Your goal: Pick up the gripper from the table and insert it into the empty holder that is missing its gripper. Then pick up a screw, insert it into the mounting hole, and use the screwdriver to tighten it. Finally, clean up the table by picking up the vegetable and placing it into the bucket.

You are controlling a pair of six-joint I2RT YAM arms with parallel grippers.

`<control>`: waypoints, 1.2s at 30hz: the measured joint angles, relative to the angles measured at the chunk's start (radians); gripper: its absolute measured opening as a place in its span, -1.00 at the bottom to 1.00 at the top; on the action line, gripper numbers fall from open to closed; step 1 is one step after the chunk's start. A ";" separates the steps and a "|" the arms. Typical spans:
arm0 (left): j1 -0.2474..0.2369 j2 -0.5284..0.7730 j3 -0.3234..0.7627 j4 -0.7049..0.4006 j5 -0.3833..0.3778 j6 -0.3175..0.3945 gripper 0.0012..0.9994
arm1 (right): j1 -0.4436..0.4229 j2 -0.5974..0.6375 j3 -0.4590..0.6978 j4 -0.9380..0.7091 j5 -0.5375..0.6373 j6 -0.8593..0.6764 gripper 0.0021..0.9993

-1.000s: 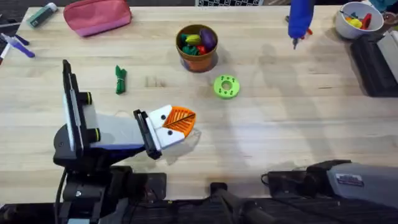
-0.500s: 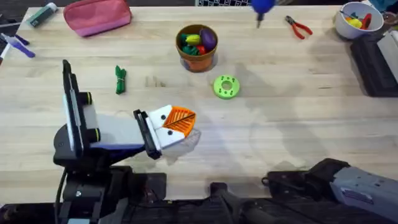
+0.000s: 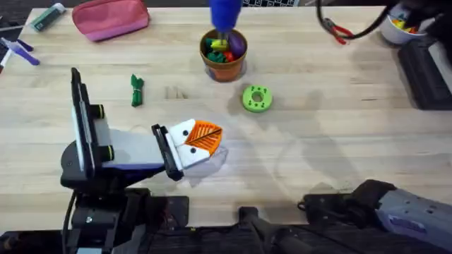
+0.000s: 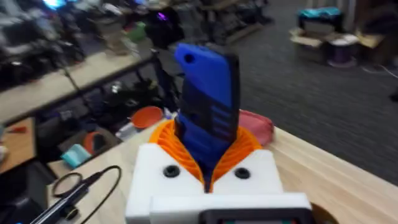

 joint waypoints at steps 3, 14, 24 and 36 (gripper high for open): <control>0.000 0.000 0.000 0.000 0.000 0.000 -0.99 | 0.000 0.000 -0.085 0.172 -0.083 0.034 -0.96; 0.000 0.000 0.000 0.000 0.000 0.000 -0.99 | 0.002 0.018 -0.280 0.568 -0.471 0.115 -0.96; 0.000 0.000 0.000 0.000 0.000 0.000 -0.99 | 0.075 0.087 -0.282 0.572 -0.631 0.033 -0.96; 0.000 0.000 0.000 0.000 0.000 0.000 -0.99 | 0.121 0.091 -0.282 0.573 -0.724 -0.128 -0.96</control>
